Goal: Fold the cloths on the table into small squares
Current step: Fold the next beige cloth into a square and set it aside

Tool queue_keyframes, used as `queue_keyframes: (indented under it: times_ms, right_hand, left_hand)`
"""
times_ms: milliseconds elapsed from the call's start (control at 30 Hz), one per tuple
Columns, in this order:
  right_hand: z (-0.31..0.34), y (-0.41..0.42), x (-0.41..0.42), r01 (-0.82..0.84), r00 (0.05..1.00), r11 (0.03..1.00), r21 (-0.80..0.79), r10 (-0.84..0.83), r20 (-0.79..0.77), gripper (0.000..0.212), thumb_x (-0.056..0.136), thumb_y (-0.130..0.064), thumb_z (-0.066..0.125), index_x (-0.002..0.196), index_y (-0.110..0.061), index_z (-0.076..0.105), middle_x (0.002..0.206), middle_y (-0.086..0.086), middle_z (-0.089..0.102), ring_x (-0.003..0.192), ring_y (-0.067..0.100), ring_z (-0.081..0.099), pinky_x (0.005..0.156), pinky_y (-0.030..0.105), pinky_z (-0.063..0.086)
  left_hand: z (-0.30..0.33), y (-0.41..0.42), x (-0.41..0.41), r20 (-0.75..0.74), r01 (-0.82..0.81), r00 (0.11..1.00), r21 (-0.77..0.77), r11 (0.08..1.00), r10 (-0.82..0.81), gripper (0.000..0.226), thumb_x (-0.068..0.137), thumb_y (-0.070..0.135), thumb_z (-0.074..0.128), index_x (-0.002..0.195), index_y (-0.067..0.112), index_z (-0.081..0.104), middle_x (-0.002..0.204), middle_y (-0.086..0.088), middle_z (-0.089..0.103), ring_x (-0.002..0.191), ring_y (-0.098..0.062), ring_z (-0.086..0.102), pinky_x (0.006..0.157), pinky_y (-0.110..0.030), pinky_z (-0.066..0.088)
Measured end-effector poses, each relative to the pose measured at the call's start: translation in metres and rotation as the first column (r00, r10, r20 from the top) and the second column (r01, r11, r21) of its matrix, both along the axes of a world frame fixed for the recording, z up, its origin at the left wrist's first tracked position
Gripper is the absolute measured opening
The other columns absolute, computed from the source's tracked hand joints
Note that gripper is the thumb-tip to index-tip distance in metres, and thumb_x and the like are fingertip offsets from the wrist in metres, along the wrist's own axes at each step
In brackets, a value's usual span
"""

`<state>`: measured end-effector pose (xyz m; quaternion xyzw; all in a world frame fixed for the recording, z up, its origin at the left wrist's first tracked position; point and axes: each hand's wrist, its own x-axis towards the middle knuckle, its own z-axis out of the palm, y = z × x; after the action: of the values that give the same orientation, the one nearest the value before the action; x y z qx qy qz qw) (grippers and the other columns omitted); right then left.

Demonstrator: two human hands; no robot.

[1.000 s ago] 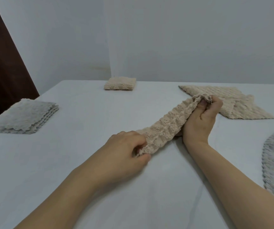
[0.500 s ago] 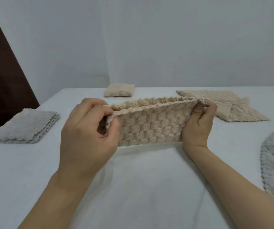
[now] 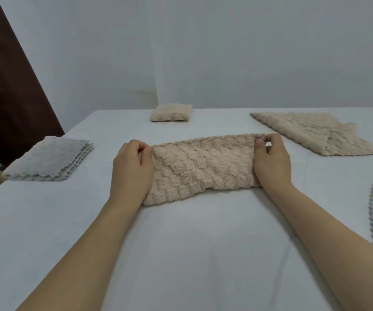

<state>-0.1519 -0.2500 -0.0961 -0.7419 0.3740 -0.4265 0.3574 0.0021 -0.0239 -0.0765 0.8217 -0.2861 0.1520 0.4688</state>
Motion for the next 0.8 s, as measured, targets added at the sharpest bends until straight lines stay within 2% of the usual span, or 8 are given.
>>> queue_keyframes:
  times_ms: [200,267,367,400,467,533,633,800]
  right_hand:
    - [0.005,0.004,-0.001,0.043,0.993,0.999,0.002,-0.043,0.109,0.024,0.102,-0.039,0.037,0.100,-0.018,0.047,0.075,-0.009,0.051,0.067,0.000,0.051,0.061,0.021,0.039]
    - [0.011,0.007,-0.003,0.100,0.953,0.994,-0.040,-0.084,0.290,0.014,0.103,-0.029,0.038,0.100,-0.017,0.044,0.076,-0.014,0.048,0.066,-0.012,0.049,0.060,0.007,0.036]
    - [0.017,0.008,-0.006,0.181,0.891,0.982,-0.063,-0.136,0.432,0.012,0.104,-0.025,0.037,0.104,-0.015,0.043,0.077,-0.015,0.047,0.066,-0.014,0.048,0.061,0.005,0.034]
    - [0.017,0.007,-0.007,0.192,0.895,0.980,-0.058,-0.150,0.420,0.014,0.104,-0.026,0.037,0.105,-0.014,0.044,0.077,-0.016,0.047,0.067,-0.015,0.048,0.061,0.005,0.033]
    - [0.015,0.002,-0.009,0.186,0.927,0.982,-0.024,-0.167,0.337,0.016,0.103,-0.030,0.039,0.103,-0.016,0.045,0.077,-0.016,0.048,0.067,-0.013,0.049,0.058,0.004,0.033]
    - [0.011,-0.006,-0.010,0.144,0.973,0.989,0.032,-0.147,0.176,0.021,0.101,-0.035,0.041,0.100,-0.016,0.050,0.079,-0.014,0.053,0.070,-0.006,0.051,0.059,0.008,0.034]
    - [0.005,-0.015,-0.011,0.047,0.999,0.993,0.109,-0.044,-0.023,0.029,0.097,-0.040,0.044,0.102,-0.017,0.061,0.088,-0.006,0.062,0.083,0.013,0.059,0.066,0.026,0.040]
    - [0.005,-0.009,-0.009,-0.064,0.964,0.995,0.071,0.080,-0.254,0.033,0.092,-0.039,0.045,0.123,-0.033,0.053,0.098,-0.013,0.061,0.085,0.010,0.059,0.073,0.031,0.042]
  left_hand:
    - [-0.001,-0.006,0.003,-0.196,0.054,0.979,-0.046,0.997,-0.062,0.013,0.096,0.011,0.053,0.092,0.021,0.061,0.088,0.016,0.060,0.077,-0.005,0.056,0.063,-0.017,0.039]
    - [0.019,-0.004,-0.007,-0.319,0.128,0.920,-0.301,0.945,-0.226,0.020,0.096,0.006,0.054,0.087,0.023,0.062,0.085,0.011,0.063,0.068,-0.002,0.056,0.065,-0.022,0.047]
    - [0.050,0.003,-0.031,-0.469,0.082,0.402,-0.837,0.542,-0.786,0.013,0.084,0.006,0.060,0.088,0.019,0.061,0.083,-0.002,0.070,0.075,-0.015,0.068,0.068,-0.032,0.059]
    - [0.053,0.003,-0.034,-0.460,0.053,0.290,-0.868,0.494,-0.839,0.013,0.079,0.009,0.060,0.089,0.018,0.061,0.085,-0.005,0.071,0.077,-0.019,0.070,0.072,-0.035,0.060]
    - [0.048,0.002,-0.035,-0.537,0.041,0.235,-0.827,0.560,-0.810,0.012,0.082,0.006,0.059,0.089,0.016,0.061,0.085,-0.010,0.071,0.076,-0.023,0.070,0.072,-0.038,0.060]
    - [0.035,-0.001,-0.028,-0.670,0.052,0.363,-0.679,0.732,-0.647,0.016,0.091,0.000,0.054,0.088,0.013,0.062,0.080,-0.011,0.068,0.063,-0.019,0.067,0.057,-0.029,0.059]
    - [0.015,0.000,-0.005,-0.515,0.106,0.837,-0.180,0.978,-0.185,0.018,0.093,0.006,0.056,0.085,0.019,0.065,0.087,-0.001,0.066,0.061,-0.016,0.059,0.054,-0.028,0.047]
    - [0.001,0.005,0.010,-0.099,0.040,0.995,0.238,0.970,-0.016,0.029,0.089,0.003,0.049,0.082,0.027,0.063,0.102,0.007,0.057,0.092,-0.020,0.057,0.080,-0.034,0.045]
